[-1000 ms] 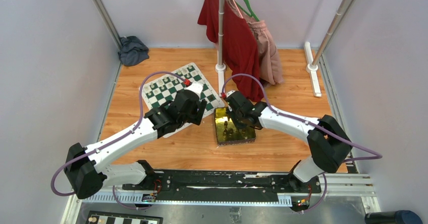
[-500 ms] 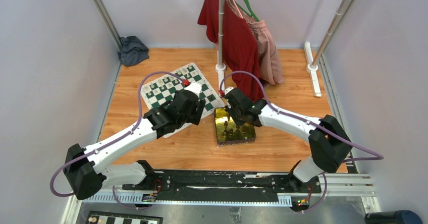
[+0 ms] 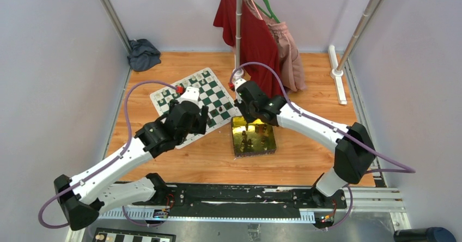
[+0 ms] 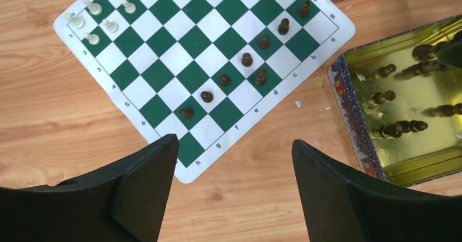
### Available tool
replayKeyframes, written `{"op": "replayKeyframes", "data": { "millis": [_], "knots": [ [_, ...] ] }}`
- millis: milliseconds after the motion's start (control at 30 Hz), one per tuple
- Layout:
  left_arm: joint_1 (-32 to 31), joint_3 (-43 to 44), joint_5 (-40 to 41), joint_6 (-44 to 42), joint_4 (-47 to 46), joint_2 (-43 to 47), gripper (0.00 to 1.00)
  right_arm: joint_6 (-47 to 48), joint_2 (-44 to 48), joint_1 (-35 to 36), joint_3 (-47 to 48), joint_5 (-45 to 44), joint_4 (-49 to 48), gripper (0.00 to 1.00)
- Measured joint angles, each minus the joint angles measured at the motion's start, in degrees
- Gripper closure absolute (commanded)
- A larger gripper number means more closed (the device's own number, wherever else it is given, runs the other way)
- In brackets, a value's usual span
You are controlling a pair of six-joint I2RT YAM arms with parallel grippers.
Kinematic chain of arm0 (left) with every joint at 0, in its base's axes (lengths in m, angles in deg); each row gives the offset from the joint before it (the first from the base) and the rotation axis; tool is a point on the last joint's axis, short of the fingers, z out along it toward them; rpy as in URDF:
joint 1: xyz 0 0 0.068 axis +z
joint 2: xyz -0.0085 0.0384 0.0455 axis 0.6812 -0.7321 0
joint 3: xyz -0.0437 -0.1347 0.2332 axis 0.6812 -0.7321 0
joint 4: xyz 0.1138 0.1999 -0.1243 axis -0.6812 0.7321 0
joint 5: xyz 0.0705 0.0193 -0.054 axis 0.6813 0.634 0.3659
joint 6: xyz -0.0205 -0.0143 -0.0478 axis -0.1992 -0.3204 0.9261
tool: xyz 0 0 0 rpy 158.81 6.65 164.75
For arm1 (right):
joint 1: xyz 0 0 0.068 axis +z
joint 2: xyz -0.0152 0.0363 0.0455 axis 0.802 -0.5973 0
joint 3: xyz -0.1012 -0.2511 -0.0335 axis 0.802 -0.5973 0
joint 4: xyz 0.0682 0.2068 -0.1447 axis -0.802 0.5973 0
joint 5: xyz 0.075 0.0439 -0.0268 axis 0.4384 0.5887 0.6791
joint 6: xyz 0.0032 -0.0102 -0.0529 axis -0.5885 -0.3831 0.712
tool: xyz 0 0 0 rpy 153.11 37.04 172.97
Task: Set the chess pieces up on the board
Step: Pick up the chess piece from the storage box, then place the chess piece on the chessboard.
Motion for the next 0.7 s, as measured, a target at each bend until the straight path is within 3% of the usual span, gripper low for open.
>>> {"op": "replayKeyframes", "data": {
  "millis": [367, 700],
  "knots": [
    [0.0, 0.13, 3.96, 5.66, 6.4, 7.21, 0.0, 1.44, -11.43, 4.37, 12.96, 1.88, 1.4, 1.0],
    [0.0, 0.13, 5.92, 9.29, 10.19, 11.91, 0.0, 1.7, -18.86, 7.96, 22.53, 3.52, 2.86, 1.0]
  ]
}}
